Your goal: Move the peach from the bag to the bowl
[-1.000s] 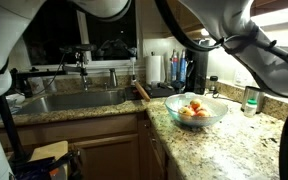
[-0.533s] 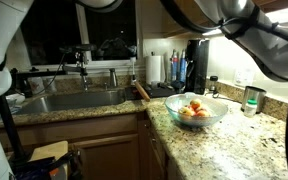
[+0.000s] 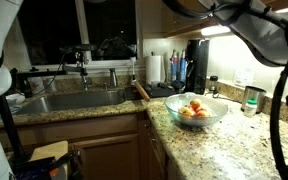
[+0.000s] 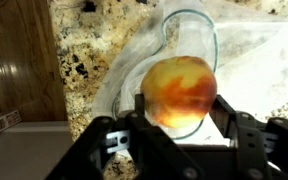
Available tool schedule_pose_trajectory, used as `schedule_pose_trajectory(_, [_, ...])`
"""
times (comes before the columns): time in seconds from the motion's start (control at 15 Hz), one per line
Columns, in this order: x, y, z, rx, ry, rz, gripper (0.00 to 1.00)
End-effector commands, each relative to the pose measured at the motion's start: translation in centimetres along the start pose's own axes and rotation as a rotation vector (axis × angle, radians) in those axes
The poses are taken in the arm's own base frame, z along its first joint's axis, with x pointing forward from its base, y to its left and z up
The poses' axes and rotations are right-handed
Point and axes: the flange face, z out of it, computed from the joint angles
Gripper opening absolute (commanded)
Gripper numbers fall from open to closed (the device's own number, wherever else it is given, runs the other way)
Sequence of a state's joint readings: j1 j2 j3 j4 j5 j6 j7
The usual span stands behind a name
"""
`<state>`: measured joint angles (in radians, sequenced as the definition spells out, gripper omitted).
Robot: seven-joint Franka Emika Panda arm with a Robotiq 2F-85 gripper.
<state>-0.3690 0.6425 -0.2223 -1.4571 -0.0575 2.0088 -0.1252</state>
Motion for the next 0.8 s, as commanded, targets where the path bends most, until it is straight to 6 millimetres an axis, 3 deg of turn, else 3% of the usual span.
schedule_pose_trajectory(0.0, [-2.6,-0.8,-2.3,0.048,0.009,-0.036,0.41])
schedule_pose_trajectory(0.73, [-9.6,-6.2,-5.0,0.044,0.133,-0.188,0.41])
